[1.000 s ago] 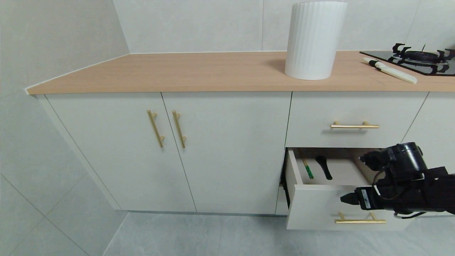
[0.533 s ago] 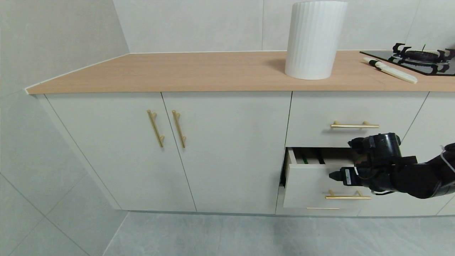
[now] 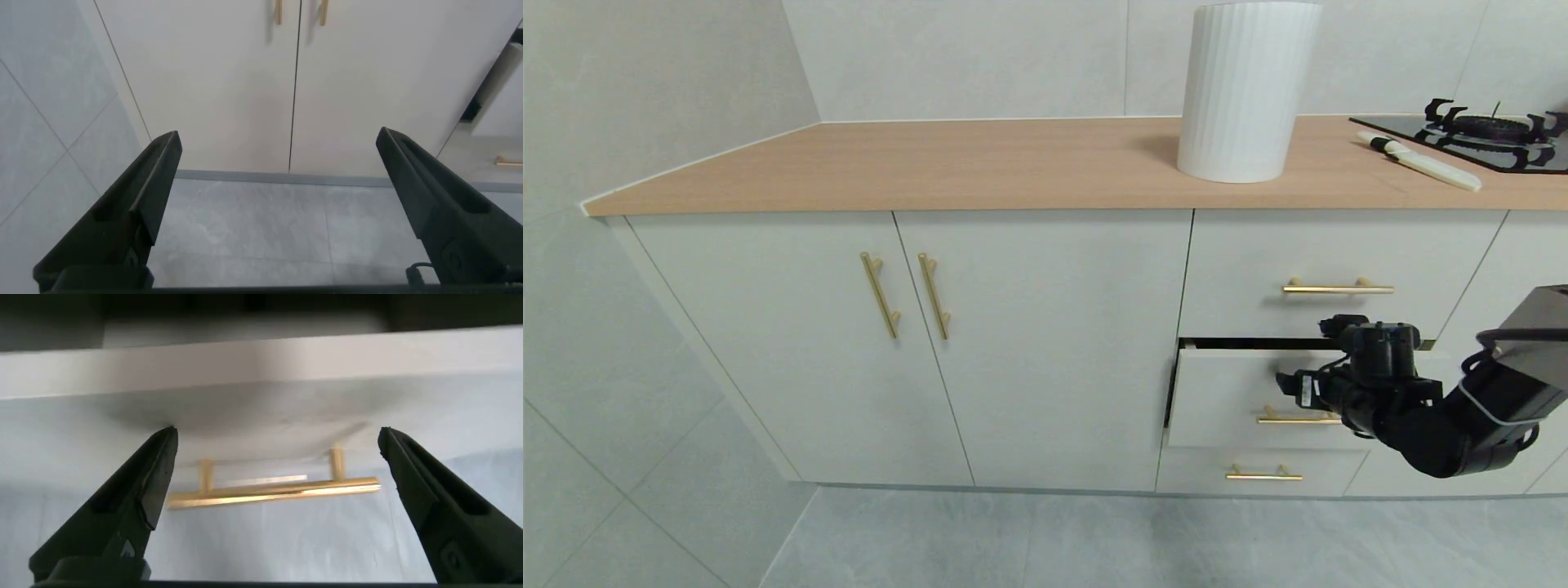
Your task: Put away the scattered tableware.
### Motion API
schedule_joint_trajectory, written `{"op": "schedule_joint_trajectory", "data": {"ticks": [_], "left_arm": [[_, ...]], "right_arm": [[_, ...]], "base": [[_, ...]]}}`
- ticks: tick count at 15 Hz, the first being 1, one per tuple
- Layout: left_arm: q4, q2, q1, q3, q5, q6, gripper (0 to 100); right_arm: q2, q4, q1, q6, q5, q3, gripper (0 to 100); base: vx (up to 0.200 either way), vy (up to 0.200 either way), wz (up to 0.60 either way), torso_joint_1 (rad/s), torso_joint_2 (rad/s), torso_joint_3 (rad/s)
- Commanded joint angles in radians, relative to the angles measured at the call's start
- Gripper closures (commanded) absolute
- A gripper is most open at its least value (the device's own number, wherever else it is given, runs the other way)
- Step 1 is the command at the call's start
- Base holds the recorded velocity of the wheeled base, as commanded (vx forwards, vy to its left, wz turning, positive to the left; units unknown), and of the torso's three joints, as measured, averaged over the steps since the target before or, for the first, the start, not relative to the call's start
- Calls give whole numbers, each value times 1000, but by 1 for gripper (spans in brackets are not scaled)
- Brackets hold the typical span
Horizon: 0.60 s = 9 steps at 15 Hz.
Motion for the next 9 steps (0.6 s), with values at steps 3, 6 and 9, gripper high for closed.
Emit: {"op": "schedule_joint_trajectory", "data": {"ticks": [3, 6, 9], "left_arm": [[0, 0, -1, 0, 0, 0, 0], [0, 0, -1, 0, 0, 0, 0], [0, 0, -1, 0, 0, 0, 0]], "right_arm": [[104, -100, 2, 6, -23, -11, 0], [108, -121, 2, 27, -27, -27, 0], [117, -128, 2, 41, -39, -49, 0]], "base": [[0, 0, 0, 0, 0, 0], [0, 0, 0, 0, 0, 0], [0, 0, 0, 0, 0, 0]]}}
